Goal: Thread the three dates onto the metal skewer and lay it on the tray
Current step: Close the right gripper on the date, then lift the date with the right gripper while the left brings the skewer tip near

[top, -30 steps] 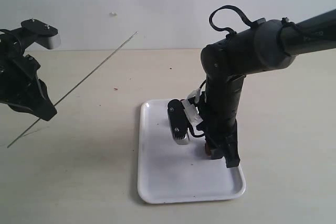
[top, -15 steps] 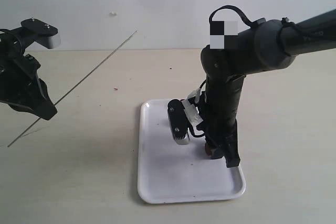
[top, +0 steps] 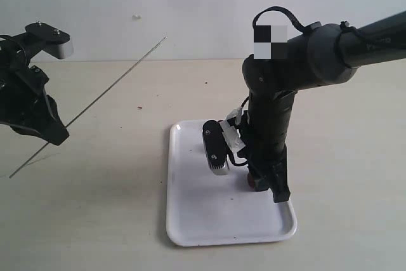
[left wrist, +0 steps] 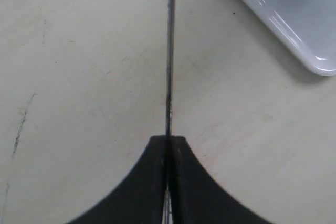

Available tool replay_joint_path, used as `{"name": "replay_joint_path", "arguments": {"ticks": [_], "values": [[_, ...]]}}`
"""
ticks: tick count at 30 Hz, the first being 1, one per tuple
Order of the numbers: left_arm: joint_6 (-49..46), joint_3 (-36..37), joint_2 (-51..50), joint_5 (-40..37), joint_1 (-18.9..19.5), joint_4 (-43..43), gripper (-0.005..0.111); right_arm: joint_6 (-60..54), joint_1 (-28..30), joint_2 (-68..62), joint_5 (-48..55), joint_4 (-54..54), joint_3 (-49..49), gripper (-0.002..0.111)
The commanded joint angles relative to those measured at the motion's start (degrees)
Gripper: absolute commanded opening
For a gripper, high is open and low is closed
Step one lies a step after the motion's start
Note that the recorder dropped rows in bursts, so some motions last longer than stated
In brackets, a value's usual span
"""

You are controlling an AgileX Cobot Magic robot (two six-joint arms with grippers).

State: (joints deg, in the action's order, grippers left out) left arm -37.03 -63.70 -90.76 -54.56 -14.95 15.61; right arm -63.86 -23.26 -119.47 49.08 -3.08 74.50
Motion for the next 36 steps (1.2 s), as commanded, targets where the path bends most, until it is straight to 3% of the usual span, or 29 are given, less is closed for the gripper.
{"name": "replay_joint_path", "arguments": {"ticks": [1, 21, 27, 31, 36], "values": [[-0.24, 0.19, 0.16, 0.80, 0.12, 0.61, 0.000, 0.01, -0.11, -0.67, -0.84, -0.30, -0.27, 0.032], [0.65, 0.19, 0.16, 2.62, 0.12, 1.56, 0.000, 10.15, -0.11, 7.56, 0.66, -0.58, -0.27, 0.032], [1.45, 0.19, 0.16, -4.83, 0.12, -0.05, 0.000, 10.15, -0.11, 10.07, 0.65, -4.17, -0.27, 0.032], [1.44, 0.19, 0.16, -6.24, 0.12, -0.06, 0.000, 10.15, -0.11, 10.86, 0.67, -11.15, -0.27, 0.032], [0.52, 0.19, 0.16, -13.52, 0.12, -1.80, 0.000, 10.15, -0.11, 11.21, 3.19, -20.13, -0.27, 0.032]]}}
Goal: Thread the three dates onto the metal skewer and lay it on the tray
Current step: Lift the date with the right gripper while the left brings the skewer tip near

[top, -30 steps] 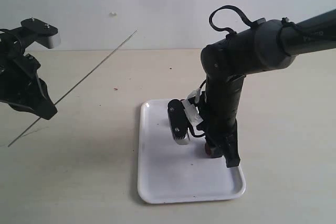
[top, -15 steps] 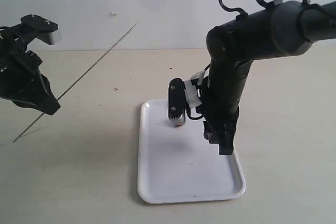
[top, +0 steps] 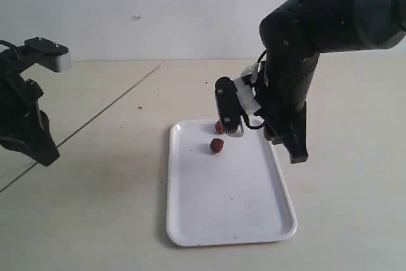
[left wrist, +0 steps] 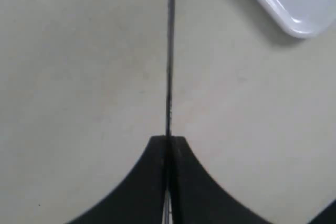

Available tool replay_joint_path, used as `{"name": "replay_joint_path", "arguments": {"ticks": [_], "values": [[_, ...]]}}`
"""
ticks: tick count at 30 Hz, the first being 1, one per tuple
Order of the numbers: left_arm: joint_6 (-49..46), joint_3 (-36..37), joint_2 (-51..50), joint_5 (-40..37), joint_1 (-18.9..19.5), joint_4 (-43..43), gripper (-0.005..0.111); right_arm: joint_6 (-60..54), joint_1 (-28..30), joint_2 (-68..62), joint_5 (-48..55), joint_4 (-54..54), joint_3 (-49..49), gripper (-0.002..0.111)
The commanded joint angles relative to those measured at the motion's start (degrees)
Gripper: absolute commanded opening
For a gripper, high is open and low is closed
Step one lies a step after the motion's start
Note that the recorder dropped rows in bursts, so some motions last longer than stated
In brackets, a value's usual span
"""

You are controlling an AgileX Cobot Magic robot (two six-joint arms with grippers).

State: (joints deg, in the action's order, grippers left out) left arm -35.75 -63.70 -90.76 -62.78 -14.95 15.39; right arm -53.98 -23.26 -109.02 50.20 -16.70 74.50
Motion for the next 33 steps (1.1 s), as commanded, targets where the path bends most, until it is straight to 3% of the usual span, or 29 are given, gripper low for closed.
{"name": "replay_joint_path", "arguments": {"ticks": [1, 15, 26, 30, 33], "values": [[-1.27, 0.19, 0.16, -7.01, 0.12, -1.73, 0.000, 0.27, -0.11, 0.86, 2.25, -6.91, -0.27, 0.032], [-2.01, 0.19, 0.16, -7.18, 0.12, -1.05, 0.000, -1.83, -0.11, 1.03, -9.24, -9.17, -0.27, 0.032], [-38.16, 2.64, 0.16, -7.18, 0.12, 5.99, 0.000, -5.31, -0.11, 1.49, -9.12, -2.95, -0.27, 0.032], [-44.06, 7.45, 0.16, -6.48, 0.49, 6.02, 0.000, -7.95, -0.11, 2.95, -9.14, 2.11, -0.27, 0.032], [-48.15, 9.97, 0.16, -0.85, 0.73, 6.00, 0.000, -8.00, -0.11, 4.02, -7.76, 3.30, -0.27, 0.032]]}}
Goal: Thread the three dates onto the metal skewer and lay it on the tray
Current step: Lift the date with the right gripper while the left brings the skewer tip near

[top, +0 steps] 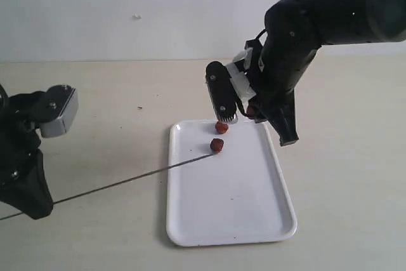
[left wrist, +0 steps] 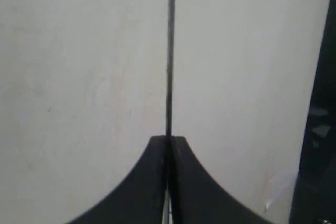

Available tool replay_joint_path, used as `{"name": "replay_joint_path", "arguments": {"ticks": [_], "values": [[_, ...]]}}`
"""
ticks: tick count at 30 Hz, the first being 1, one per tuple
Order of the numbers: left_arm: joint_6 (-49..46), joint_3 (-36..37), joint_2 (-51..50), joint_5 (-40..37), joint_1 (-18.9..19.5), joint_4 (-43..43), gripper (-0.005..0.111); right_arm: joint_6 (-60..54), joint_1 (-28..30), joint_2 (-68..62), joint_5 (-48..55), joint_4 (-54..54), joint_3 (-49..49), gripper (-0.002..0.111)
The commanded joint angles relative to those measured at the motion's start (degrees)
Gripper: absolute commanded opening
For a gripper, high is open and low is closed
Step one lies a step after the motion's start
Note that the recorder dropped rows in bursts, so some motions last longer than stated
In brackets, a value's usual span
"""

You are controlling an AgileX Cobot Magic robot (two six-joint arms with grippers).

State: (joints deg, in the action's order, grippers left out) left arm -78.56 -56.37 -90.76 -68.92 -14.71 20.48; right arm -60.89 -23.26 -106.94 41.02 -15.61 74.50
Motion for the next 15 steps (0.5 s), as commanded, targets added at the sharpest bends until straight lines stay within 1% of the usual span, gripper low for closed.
{"name": "replay_joint_path", "arguments": {"ticks": [1, 3, 4, 5, 7, 9, 11, 13, 15], "values": [[-6.27, 2.93, 0.16, 6.77, 0.48, 0.91, 0.000, -1.41, -0.11, 2.14, 2.43, 2.70, -0.27, 0.032], [-6.63, 3.01, 0.16, 9.55, 0.48, 1.00, 0.000, -2.13, -0.11, 2.64, 5.16, 3.98, -0.27, 0.032], [-6.66, 3.01, 0.16, 13.12, 0.48, 1.15, 0.000, -2.26, -0.11, 2.84, 8.31, 5.41, -0.27, 0.032], [-6.66, 3.01, 0.16, 14.53, 0.48, 1.34, 0.000, -2.26, -0.11, 2.84, 9.61, 5.98, -0.27, 0.032], [-6.79, 3.01, 0.16, 19.03, 0.48, 3.98, 0.000, -2.26, -0.11, 2.84, 14.45, 9.72, -0.27, 0.032], [-6.82, 3.01, 0.16, 20.83, 0.48, 5.33, 0.000, -2.26, -0.11, 2.84, 16.06, 13.54, -0.27, 0.032], [-6.82, 3.01, 0.02, 21.59, 0.48, 5.85, 0.000, -2.26, -0.11, 2.94, 16.60, 14.90, -0.27, 0.032], [-6.41, 3.01, -0.11, 21.45, 0.48, 5.85, 0.000, -2.77, -0.11, 3.21, 16.60, 14.88, -0.27, 0.032], [-5.71, 3.01, -0.75, 19.53, 0.48, 6.04, 0.000, -4.92, -0.11, 3.71, 16.22, 14.25, -0.27, 0.032]]}}
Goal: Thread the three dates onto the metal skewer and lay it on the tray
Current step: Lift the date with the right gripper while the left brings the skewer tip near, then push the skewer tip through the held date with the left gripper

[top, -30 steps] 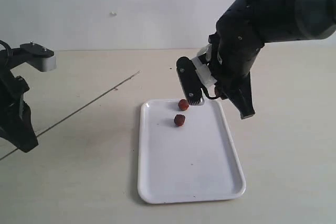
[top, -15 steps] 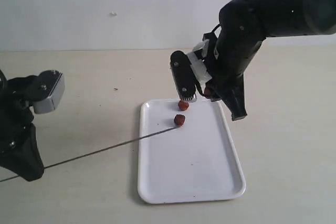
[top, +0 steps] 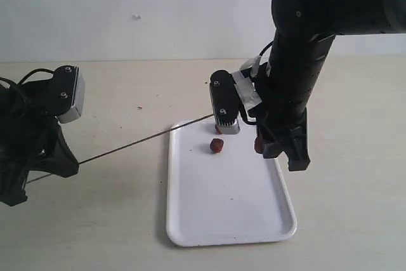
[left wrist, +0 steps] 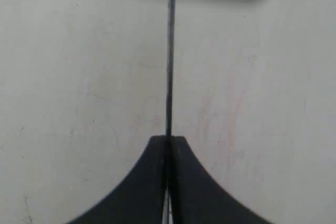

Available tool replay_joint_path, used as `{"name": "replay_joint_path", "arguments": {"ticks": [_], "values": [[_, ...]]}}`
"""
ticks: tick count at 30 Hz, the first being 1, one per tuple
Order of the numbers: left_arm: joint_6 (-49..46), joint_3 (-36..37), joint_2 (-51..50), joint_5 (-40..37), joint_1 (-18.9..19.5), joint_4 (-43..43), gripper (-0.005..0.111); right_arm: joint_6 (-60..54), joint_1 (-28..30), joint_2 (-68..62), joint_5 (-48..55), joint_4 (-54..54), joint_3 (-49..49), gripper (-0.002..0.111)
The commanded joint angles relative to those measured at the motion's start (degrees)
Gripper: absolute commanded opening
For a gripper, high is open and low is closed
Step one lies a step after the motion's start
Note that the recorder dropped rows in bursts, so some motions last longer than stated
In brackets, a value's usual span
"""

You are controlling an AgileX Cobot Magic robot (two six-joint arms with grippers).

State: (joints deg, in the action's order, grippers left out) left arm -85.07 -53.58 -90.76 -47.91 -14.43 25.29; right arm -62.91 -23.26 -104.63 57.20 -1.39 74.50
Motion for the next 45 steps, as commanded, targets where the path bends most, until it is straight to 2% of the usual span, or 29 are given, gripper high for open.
{"name": "replay_joint_path", "arguments": {"ticks": [1, 5, 14, 18, 19, 24, 34, 40, 45], "values": [[1.43, 0.21, -1.19, -3.04, -0.05, 1.24, 0.000, -4.44, -0.11, 1.98, -0.43, 0.02, -0.27, 0.032], [1.85, 0.21, -1.91, -5.38, -1.59, 0.84, 0.000, -6.32, -0.11, 2.92, -1.56, 0.02, -0.27, 0.032], [7.07, 0.21, -1.91, -7.76, -1.91, 0.96, 0.000, -6.46, -0.11, 3.15, 0.09, 0.02, -0.27, 0.032], [14.68, 0.09, -1.91, -6.06, -8.24, -7.37, 0.000, -6.47, -0.11, 3.26, -0.03, 0.02, -0.27, 0.032], [15.52, 0.09, -1.91, -5.77, -8.78, -8.56, 0.000, -6.47, -0.11, 3.26, -0.03, 0.02, -0.27, 0.032], [17.28, -0.05, -1.91, -3.67, -8.92, -8.30, 0.000, -6.47, -0.11, 3.26, 1.73, 2.73, -0.27, 0.032], [19.55, -3.22, -1.91, -6.40, -8.95, -6.97, 0.000, -5.98, -0.11, 3.26, 4.09, 2.99, -0.27, 0.032], [19.55, -3.22, -2.02, -6.48, -12.10, -8.48, 0.000, -5.98, -0.11, 3.26, 3.87, 2.87, -0.27, 0.032], [19.55, -3.22, -2.00, -5.78, -12.84, -9.08, 0.000, -5.98, -0.11, 3.26, 4.33, 2.87, -0.27, 0.032]]}}
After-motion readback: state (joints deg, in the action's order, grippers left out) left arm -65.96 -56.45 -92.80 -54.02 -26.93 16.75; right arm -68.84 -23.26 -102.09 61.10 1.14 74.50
